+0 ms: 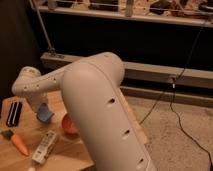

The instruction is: Place the white sponge in the ceramic cup

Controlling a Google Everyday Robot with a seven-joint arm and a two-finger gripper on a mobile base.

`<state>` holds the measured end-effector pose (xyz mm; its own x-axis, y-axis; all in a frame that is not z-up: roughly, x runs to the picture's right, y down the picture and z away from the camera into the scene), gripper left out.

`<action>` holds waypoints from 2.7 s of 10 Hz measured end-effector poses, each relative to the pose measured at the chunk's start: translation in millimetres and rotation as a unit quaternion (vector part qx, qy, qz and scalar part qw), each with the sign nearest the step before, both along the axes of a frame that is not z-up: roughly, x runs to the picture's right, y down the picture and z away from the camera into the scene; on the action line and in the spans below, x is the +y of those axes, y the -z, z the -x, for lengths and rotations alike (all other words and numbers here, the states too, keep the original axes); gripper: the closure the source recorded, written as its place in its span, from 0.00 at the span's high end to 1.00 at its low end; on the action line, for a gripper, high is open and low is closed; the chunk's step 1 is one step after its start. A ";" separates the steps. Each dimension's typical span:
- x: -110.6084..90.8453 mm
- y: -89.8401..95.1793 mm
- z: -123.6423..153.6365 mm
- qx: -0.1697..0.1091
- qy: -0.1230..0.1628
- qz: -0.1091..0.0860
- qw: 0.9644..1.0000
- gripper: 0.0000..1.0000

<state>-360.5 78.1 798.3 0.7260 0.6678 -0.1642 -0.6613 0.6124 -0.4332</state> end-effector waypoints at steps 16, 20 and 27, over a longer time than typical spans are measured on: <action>8.8 -10.3 4.7 0.036 0.040 0.050 0.997 0.74; 7.4 -10.3 7.6 0.042 0.043 0.053 0.997 0.80; -6.2 -8.9 5.4 0.058 0.024 0.068 0.996 0.72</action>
